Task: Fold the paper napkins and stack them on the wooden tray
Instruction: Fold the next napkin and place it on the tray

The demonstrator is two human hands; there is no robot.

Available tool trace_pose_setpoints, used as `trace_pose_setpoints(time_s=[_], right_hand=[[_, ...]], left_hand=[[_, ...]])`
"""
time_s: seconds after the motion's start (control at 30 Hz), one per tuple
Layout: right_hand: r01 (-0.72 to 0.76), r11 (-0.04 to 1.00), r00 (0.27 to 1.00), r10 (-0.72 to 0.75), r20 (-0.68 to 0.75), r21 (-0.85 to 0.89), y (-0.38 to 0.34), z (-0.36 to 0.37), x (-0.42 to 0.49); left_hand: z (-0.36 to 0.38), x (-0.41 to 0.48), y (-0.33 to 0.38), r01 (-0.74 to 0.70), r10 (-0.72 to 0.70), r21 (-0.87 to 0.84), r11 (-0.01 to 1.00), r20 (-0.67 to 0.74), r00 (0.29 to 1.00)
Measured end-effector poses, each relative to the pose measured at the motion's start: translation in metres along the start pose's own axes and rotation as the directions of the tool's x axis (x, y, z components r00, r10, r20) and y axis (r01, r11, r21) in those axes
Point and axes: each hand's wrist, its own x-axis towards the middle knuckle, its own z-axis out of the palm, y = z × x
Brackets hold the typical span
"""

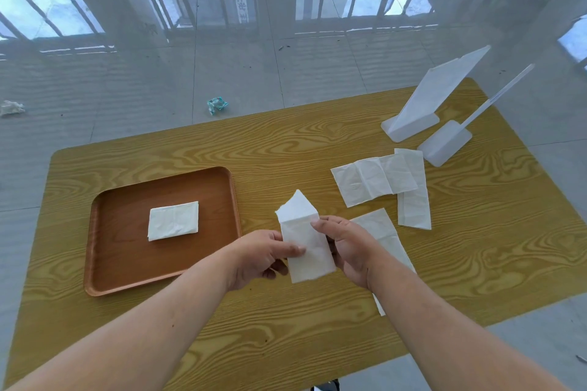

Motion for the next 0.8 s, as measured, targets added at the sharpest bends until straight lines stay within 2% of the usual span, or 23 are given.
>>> trace_pose_setpoints(time_s=[0.2, 0.23, 0.27, 0.3, 0.33, 0.37, 0.4, 0.43, 0.5, 0.6, 0.73, 0.8], right_hand=[[-0.057, 0.994, 0.998, 0.058, 0.016, -0.095, -0.002, 0.004, 0.003], [-0.038, 0.995, 0.999, 0.040, 0.013, -0.090, -0.002, 0.005, 0.003], [-0.012, 0.997, 1.000, 0.012, 0.007, -0.081, -0.003, 0.005, 0.003], [0.018, 0.997, 1.000, -0.019, -0.004, -0.080, -0.005, 0.005, 0.004], [0.046, 0.995, 0.999, -0.048, -0.016, -0.088, -0.006, 0.005, 0.004], [0.069, 0.992, 0.997, -0.071, -0.022, -0.101, -0.008, 0.005, 0.005], [0.087, 0.990, 0.996, -0.090, -0.016, -0.114, -0.010, 0.006, 0.005], [0.107, 0.986, 0.994, -0.108, 0.002, -0.130, -0.012, 0.006, 0.005], [0.163, 0.967, 0.986, -0.155, 0.057, -0.195, -0.018, 0.009, 0.002], [0.267, 0.876, 0.963, -0.254, 0.088, -0.402, -0.024, 0.013, -0.001], [0.360, 0.776, 0.909, -0.417, 0.007, -0.518, -0.023, 0.011, 0.002], [0.369, 0.773, 0.884, -0.463, -0.061, -0.516, -0.023, 0.009, 0.001]], left_hand=[[-0.002, 0.000, -0.004, 0.024, -0.028, 0.064, 0.998, 0.064, 0.998], [-0.001, 0.000, -0.002, 0.001, -0.001, 0.110, 0.994, -0.005, 1.000], [0.000, 0.000, 0.000, -0.030, 0.058, 0.200, 0.979, -0.135, 0.989], [0.001, 0.001, 0.002, -0.061, 0.164, 0.323, 0.944, -0.301, 0.939], [0.000, 0.002, 0.003, -0.086, 0.323, 0.474, 0.876, -0.445, 0.835], [0.000, 0.002, 0.005, -0.101, 0.500, 0.632, 0.769, -0.496, 0.710], [-0.001, 0.000, 0.008, -0.114, 0.640, 0.755, 0.645, -0.453, 0.620], [-0.002, -0.001, 0.011, -0.141, 0.725, 0.833, 0.535, -0.366, 0.583], [-0.004, 0.001, 0.019, -0.209, 0.768, 0.897, 0.389, -0.191, 0.611], [-0.003, 0.003, 0.027, -0.262, 0.749, 0.904, 0.337, -0.090, 0.656], [0.000, 0.002, 0.027, -0.251, 0.774, 0.898, 0.360, -0.138, 0.618], [0.000, 0.003, 0.023, -0.221, 0.736, 0.883, 0.413, -0.181, 0.652]])
